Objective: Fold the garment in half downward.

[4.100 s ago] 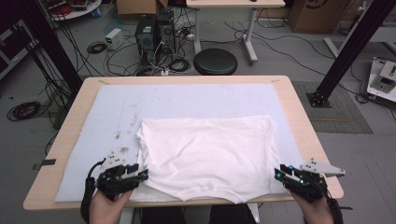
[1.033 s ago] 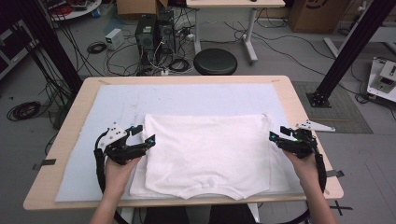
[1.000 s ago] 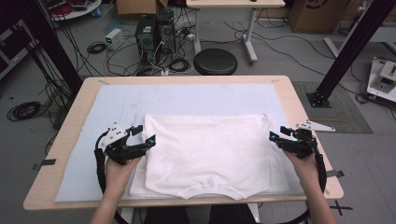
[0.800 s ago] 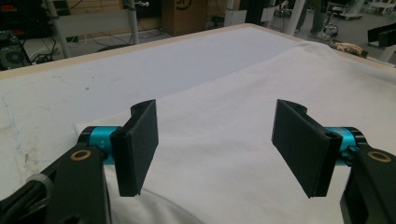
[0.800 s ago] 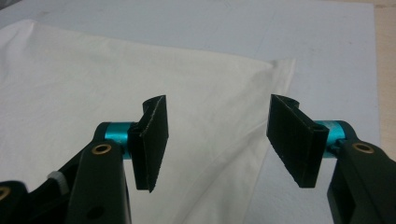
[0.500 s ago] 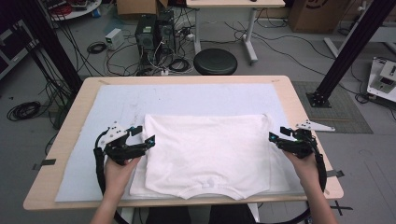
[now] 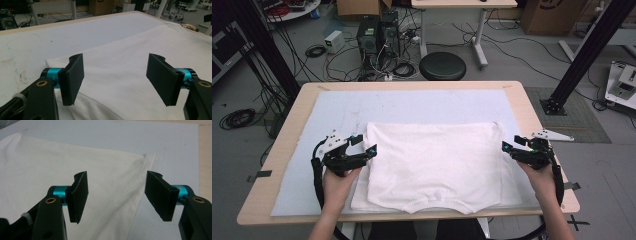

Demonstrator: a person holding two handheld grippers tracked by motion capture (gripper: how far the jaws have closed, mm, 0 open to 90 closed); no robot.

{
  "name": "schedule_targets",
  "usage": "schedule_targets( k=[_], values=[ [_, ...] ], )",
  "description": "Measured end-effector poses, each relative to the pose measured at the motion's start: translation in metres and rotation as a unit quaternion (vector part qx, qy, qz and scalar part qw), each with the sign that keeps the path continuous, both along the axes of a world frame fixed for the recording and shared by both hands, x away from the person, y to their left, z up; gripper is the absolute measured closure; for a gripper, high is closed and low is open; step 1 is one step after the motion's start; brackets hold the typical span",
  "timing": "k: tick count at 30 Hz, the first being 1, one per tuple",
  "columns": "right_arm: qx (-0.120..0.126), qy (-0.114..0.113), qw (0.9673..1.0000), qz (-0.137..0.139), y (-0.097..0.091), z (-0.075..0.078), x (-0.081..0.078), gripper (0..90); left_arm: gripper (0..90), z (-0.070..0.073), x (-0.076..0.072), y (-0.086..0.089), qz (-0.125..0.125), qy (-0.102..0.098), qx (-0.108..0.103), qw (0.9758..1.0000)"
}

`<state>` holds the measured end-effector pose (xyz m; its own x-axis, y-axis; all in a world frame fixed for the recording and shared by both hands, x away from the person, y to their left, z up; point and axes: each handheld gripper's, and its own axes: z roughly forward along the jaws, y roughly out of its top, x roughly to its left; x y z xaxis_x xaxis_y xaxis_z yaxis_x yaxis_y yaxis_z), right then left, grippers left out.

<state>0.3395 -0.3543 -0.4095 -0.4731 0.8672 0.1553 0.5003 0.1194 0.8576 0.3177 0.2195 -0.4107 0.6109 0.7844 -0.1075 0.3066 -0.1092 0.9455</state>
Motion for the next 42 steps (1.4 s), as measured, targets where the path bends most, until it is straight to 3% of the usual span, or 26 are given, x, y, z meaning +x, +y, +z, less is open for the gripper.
schedule_targets(
  k=[17,19,22,24,29,34,40,41,42],
  values=[
    [0.001,0.006,1.0000,-0.003,-0.003,-0.001,0.000,34.3,30.5,-0.001,0.003,0.004,0.006,0.017,-0.001,0.9998],
    [0.001,0.007,1.0000,-0.006,-0.003,-0.001,0.002,35.0,30.6,-0.001,0.008,0.004,0.013,0.026,0.003,0.9996],
    [-0.004,0.010,0.9999,-0.012,-0.003,-0.001,0.010,38.3,33.9,-0.001,0.024,0.006,0.019,0.054,0.008,0.9983],
    [-0.012,0.010,0.9997,-0.020,-0.001,-0.002,0.019,40.8,34.1,-0.004,0.038,0.008,0.035,0.068,0.013,0.9969],
    [-0.027,0.045,0.9971,-0.056,-0.002,-0.008,0.055,45.8,38.5,-0.013,0.079,0.015,0.070,0.106,0.002,0.9920],
    [0.004,0.086,0.9928,-0.084,-0.006,-0.016,0.091,46.0,39.7,-0.021,0.114,0.016,0.084,0.156,0.016,0.9840],
    [-0.004,0.122,0.9885,-0.088,0.004,-0.030,0.117,47.6,42.2,-0.032,0.137,0.011,0.088,0.210,0.073,0.9709],
    [-0.006,0.129,0.9884,-0.080,0.007,-0.033,0.120,48.9,43.9,-0.032,0.137,0.009,0.092,0.203,0.074,0.9721],
    [-0.011,0.129,0.9890,-0.070,0.010,-0.036,0.121,49.9,49.6,-0.033,0.137,0.009,0.080,0.204,0.067,0.9735]
  ],
)
